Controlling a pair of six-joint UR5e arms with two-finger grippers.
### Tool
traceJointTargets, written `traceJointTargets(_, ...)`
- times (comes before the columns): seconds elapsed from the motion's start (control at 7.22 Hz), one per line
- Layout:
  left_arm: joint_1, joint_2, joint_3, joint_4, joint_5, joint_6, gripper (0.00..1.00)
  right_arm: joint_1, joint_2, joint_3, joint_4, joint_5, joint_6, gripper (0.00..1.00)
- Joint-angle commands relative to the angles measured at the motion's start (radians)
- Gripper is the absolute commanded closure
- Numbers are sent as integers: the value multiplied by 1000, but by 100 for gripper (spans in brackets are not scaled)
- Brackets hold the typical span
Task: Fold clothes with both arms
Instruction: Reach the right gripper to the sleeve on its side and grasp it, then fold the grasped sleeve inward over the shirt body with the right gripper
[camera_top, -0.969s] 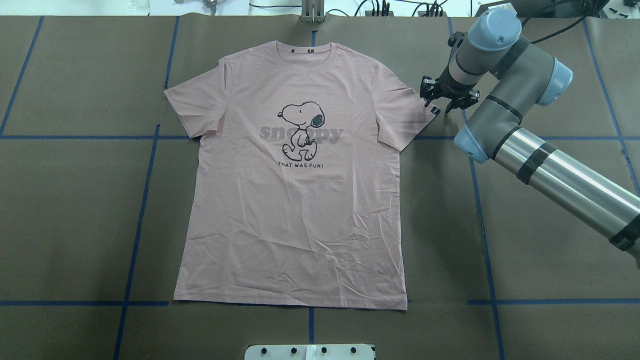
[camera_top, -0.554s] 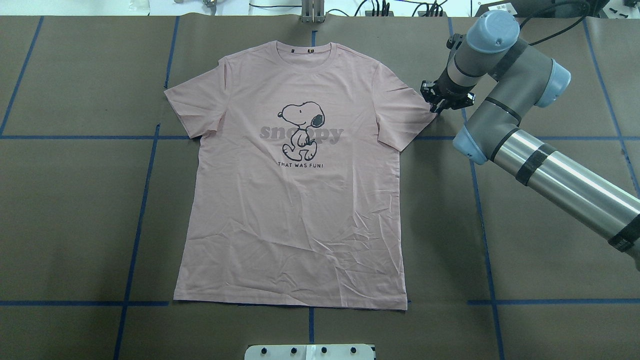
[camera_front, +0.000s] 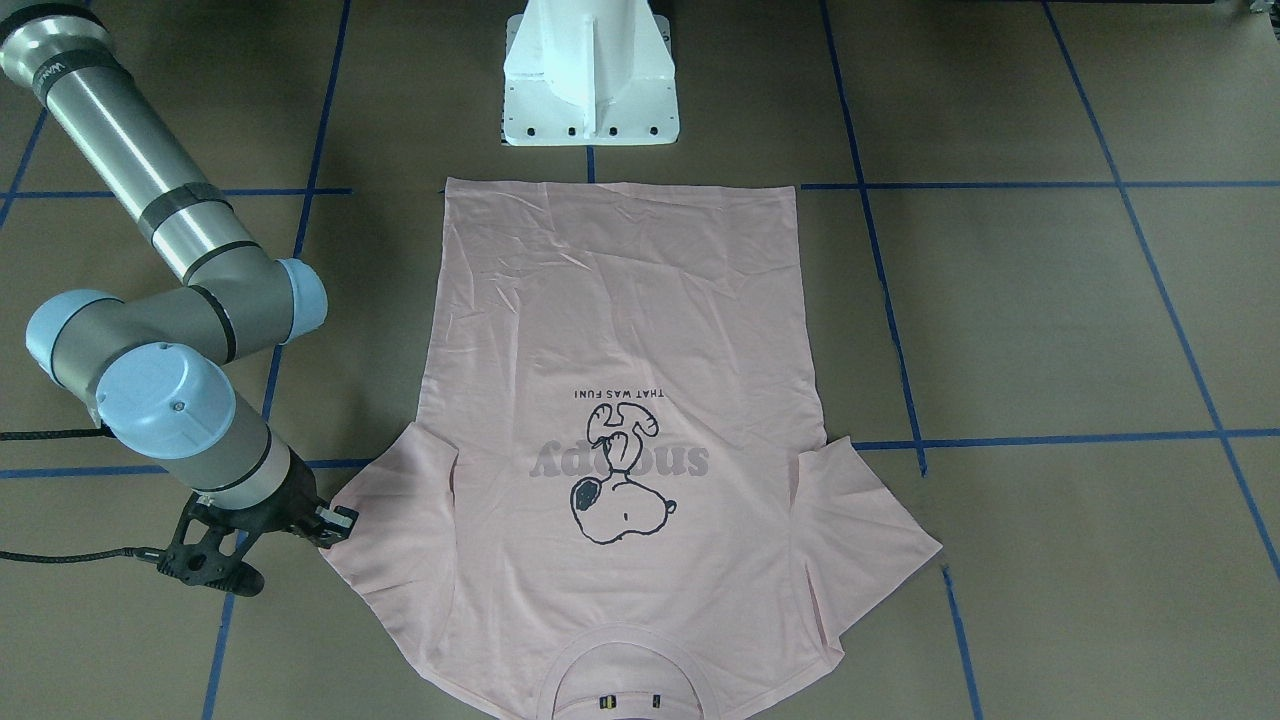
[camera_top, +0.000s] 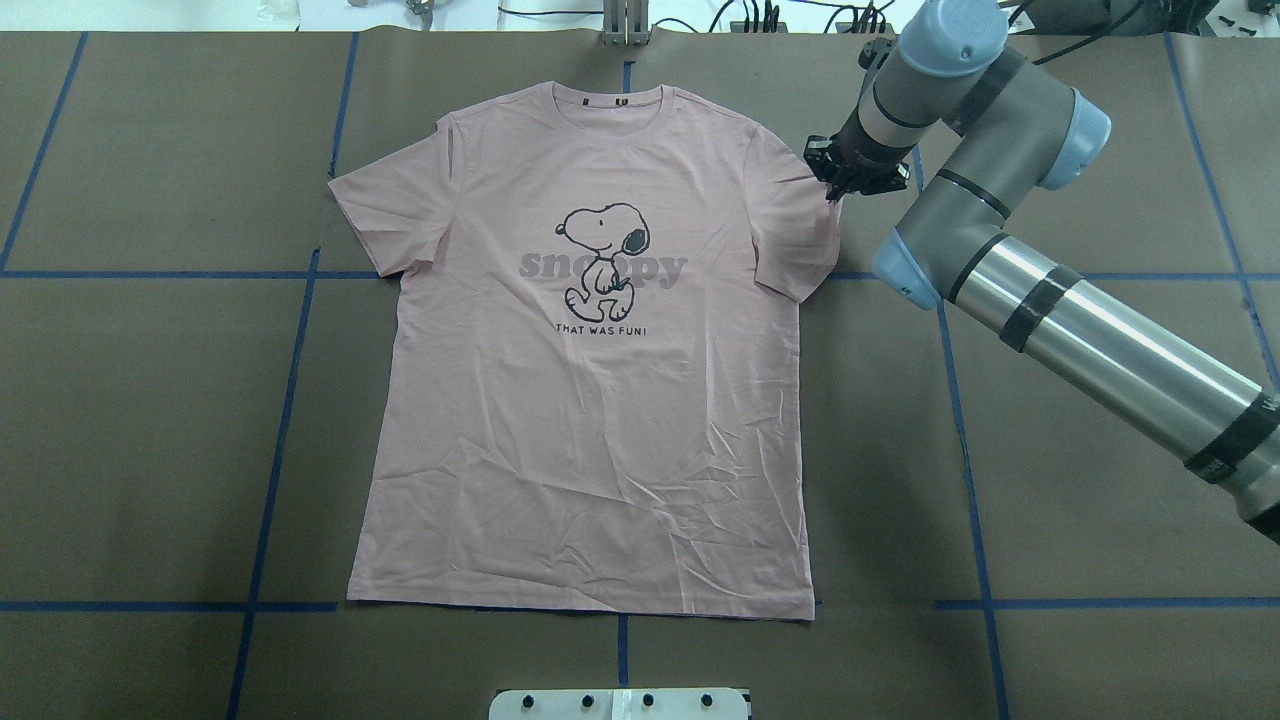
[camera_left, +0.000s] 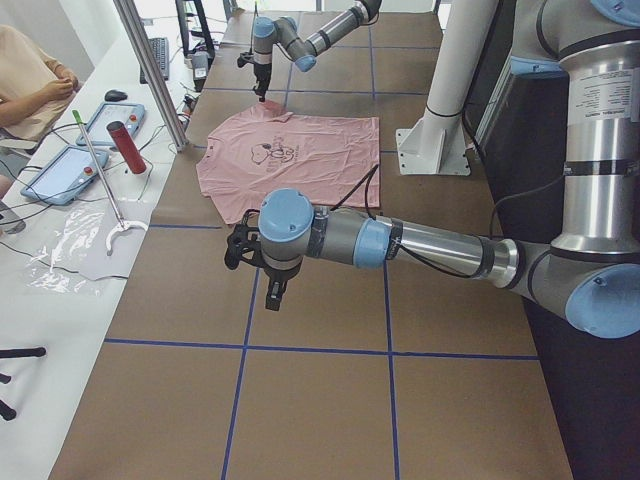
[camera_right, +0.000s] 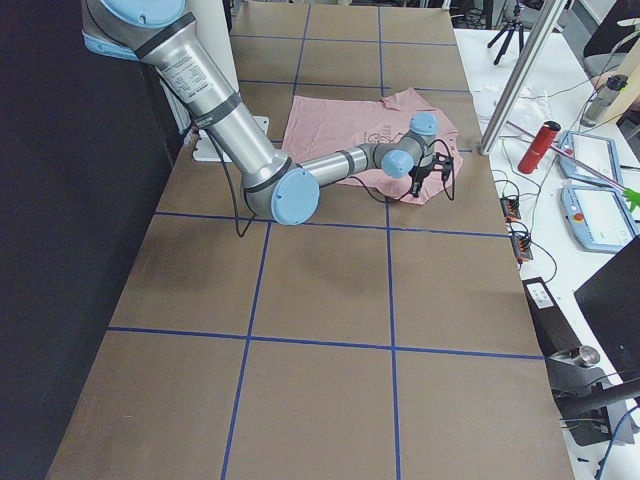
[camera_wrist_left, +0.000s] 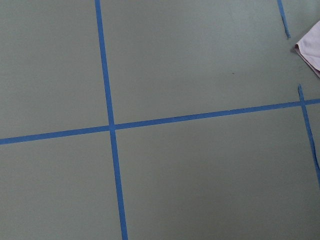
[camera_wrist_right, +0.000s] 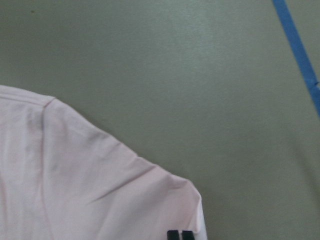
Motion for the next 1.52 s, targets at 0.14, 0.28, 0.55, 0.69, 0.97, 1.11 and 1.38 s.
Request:
traceJointTargets(0.14, 0, 0, 0, 1, -3, -1, 0, -83, 63, -1, -22, -61, 47, 100)
traceJointTargets(0.28, 0, 0, 0, 1, -3, -1, 0, -97, 90, -8, -66, -97, 46, 100)
traceJointTargets(0.55, 1, 0, 0, 1, -3, -1, 0, -99, 152, -85, -66, -132, 43, 100)
traceJointTargets(0.69, 1, -1, 0, 1, -3, -1, 0, -97, 161, -103, -63, -159, 43, 100)
traceJointTargets(0.97, 1, -2, 0, 1, -3, -1, 0, -94, 196, -148, -60, -224, 47, 100)
traceJointTargets(1.11, 1, 0, 0, 0, -3, -1, 0, -94, 198, -149, -57, -233, 47, 100)
traceJointTargets(1.38, 3, -2, -3, -5, -21, 1, 0, -97, 206, -148, -55, -253, 49, 0)
